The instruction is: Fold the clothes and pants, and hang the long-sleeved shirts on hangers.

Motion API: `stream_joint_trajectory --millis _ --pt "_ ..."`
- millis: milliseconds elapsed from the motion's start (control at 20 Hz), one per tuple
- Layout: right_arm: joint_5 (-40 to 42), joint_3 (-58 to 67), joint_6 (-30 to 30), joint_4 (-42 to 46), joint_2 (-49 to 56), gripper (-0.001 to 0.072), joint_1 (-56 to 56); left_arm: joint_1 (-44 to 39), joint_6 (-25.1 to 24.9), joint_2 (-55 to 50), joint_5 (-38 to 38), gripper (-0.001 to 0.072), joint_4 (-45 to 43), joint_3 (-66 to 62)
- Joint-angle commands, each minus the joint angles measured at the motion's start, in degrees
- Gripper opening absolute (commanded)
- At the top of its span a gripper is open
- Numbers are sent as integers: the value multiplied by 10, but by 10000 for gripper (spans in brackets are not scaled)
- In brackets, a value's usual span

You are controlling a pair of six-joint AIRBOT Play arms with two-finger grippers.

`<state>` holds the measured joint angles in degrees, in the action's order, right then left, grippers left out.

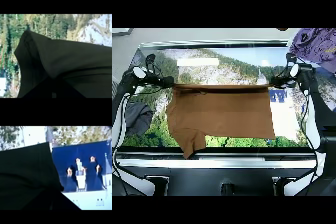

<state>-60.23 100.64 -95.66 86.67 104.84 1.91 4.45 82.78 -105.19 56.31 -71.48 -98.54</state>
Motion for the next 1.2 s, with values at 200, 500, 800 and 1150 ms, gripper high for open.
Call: stream_joint_trajectory --millis 200,500,800,1150 --pt "-130 -1 -4 -13 20 26 0 21 -5 -10 196 18 1 0" --pt "-196 -2 -3 -45 29 26 0 21 -3 -16 259 19 1 0" --pt "-233 -2 -4 -79 38 26 0 21 -3 -19 268 18 -1 2" --pt "-265 -2 -4 -92 62 241 0 21 8 -26 267 71 -1 2"
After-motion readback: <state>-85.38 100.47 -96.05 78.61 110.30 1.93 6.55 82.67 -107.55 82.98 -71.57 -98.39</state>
